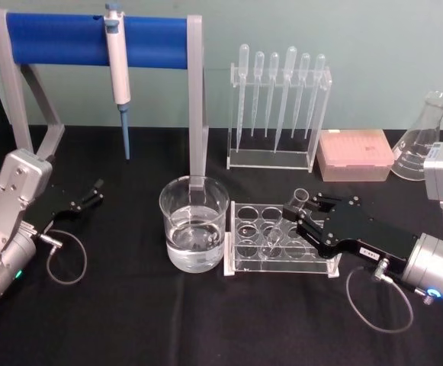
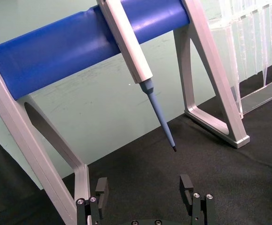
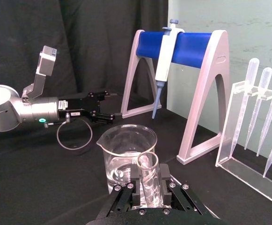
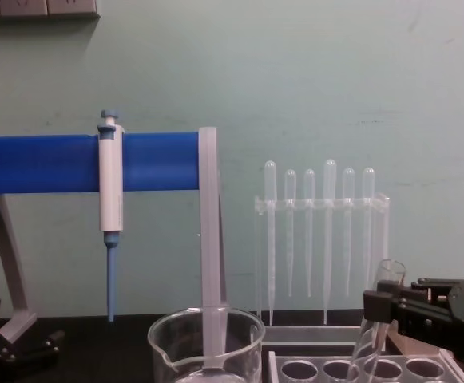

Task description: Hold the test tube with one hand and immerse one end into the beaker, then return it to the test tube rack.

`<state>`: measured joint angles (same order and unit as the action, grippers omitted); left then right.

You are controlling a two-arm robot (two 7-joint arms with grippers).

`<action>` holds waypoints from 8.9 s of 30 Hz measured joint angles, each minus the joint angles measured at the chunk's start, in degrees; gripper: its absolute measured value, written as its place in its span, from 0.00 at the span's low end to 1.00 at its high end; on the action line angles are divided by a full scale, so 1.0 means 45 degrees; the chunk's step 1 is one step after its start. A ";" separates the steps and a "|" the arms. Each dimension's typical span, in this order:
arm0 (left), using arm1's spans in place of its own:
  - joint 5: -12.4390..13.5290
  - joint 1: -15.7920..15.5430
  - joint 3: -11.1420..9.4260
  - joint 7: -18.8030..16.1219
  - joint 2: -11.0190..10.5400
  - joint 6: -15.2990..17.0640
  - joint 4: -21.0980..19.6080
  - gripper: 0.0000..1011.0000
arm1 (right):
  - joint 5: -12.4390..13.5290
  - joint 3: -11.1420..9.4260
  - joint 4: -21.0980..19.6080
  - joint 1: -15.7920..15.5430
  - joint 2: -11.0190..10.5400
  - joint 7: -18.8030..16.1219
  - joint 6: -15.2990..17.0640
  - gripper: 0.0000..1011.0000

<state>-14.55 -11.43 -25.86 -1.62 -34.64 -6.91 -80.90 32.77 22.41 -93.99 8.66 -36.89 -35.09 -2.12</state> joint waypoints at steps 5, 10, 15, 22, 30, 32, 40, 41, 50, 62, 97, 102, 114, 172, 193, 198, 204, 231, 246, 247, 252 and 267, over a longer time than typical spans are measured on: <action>0.0000 0.0000 -0.0001 0.0000 0.0000 0.0000 0.0000 0.99 | 0.0000 0.0000 0.0001 0.0000 0.0000 0.0001 -0.0002 0.24; 0.0000 0.0000 -0.0001 0.0000 0.0000 -0.0001 0.0000 0.99 | -0.0003 0.0017 0.0002 0.0030 -0.0011 -0.0029 0.0011 0.24; -0.0001 0.0000 -0.0001 0.0000 0.0000 0.0000 0.0000 0.99 | -0.0050 0.0141 -0.0161 0.0599 -0.0275 -0.0374 0.0458 0.24; -0.0001 0.0000 -0.0001 0.0000 0.0000 0.0000 0.0000 0.99 | 0.0342 0.0141 -0.0591 0.1512 -0.0681 -0.0857 0.1150 0.24; -0.0001 0.0000 0.0000 0.0000 0.0000 0.0000 0.0000 0.99 | 0.0808 0.0151 -0.1143 0.2548 -0.1132 -0.1045 0.2066 0.24; -0.0001 0.0000 -0.0001 0.0000 0.0000 0.0000 0.0000 0.99 | 0.0992 0.0180 -0.1191 0.2757 -0.1213 -0.1118 0.2316 0.24; 0.0000 0.0000 0.0000 0.0000 0.0000 0.0000 0.0000 0.99 | 0.1448 0.0235 -0.1271 0.3202 -0.1481 -0.1100 0.2792 0.24; -0.0001 0.0000 -0.0001 0.0000 0.0000 0.0000 0.0000 0.99 | 0.1448 0.0235 -0.1271 0.3202 -0.1481 -0.1100 0.2792 0.24; -0.0001 0.0000 0.0000 0.0000 0.0000 0.0000 0.0000 0.99 | 0.1465 0.0257 -0.1298 0.3226 -0.1523 -0.0982 0.2793 0.24; 0.0000 0.0000 0.0000 0.0000 0.0000 0.0000 0.0000 0.99 | 0.1451 0.0244 -0.1282 0.3202 -0.1499 -0.0990 0.2774 0.24; -0.0001 0.0000 0.0000 0.0000 0.0000 0.0000 0.0000 0.99 | 0.1431 0.0236 -0.1268 0.3184 -0.1479 -0.1006 0.2755 0.24; -0.0001 0.0000 0.0000 0.0000 -0.0001 0.0000 0.0000 0.99 | 0.1431 0.0236 -0.1269 0.3184 -0.1480 -0.1006 0.2756 0.24; 0.0000 0.0000 0.0000 0.0000 0.0000 0.0000 0.0000 0.99 | 0.1431 0.0236 -0.1269 0.3185 -0.1480 -0.1006 0.2756 0.24; -0.0001 0.0000 0.0000 0.0000 0.0000 0.0000 0.0000 0.99 | 0.1431 0.0236 -0.1268 0.3185 -0.1479 -0.1006 0.2756 0.24; 0.0000 0.0000 0.0000 0.0000 0.0000 0.0000 0.0000 0.99 | 0.1431 0.0236 -0.1269 0.3185 -0.1480 -0.1006 0.2756 0.24; -0.0001 0.0000 -0.0001 0.0000 0.0000 0.0000 0.0000 0.99 | 0.1431 0.0236 -0.1269 0.3185 -0.1481 -0.1006 0.2756 0.24; 0.0000 0.0000 0.0000 0.0000 0.0000 0.0000 0.0000 0.99 | 0.1431 0.0237 -0.1270 0.3185 -0.1480 -0.1006 0.2756 0.24; -0.0001 0.0000 0.0000 0.0000 0.0000 0.0000 -0.0001 0.99 | 0.1431 0.0236 -0.1269 0.3185 -0.1481 -0.1006 0.2756 0.24; -0.0001 0.0000 0.0000 0.0000 0.0000 0.0000 0.0000 0.99 | 0.1431 0.0236 -0.1270 0.3185 -0.1480 -0.1006 0.2756 0.24; -0.0001 0.0000 0.0000 0.0000 0.0000 0.0000 0.0000 0.99 | 0.1431 0.0236 -0.1270 0.3185 -0.1480 -0.1006 0.2756 0.24; 0.0000 0.0000 0.0000 0.0000 0.0000 0.0000 0.0000 0.99 | 0.1435 0.0268 -0.1268 0.3211 -0.1502 -0.1006 0.2732 0.24; 0.0000 0.0000 0.0000 0.0000 0.0000 0.0000 0.0000 0.99 | 0.1689 0.0945 -0.1664 0.4206 -0.1230 -0.0792 0.2863 0.24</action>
<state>-14.55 -11.43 -25.86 -1.62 -34.65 -6.91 -80.90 40.37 26.66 -101.47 27.59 -42.43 -38.66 10.77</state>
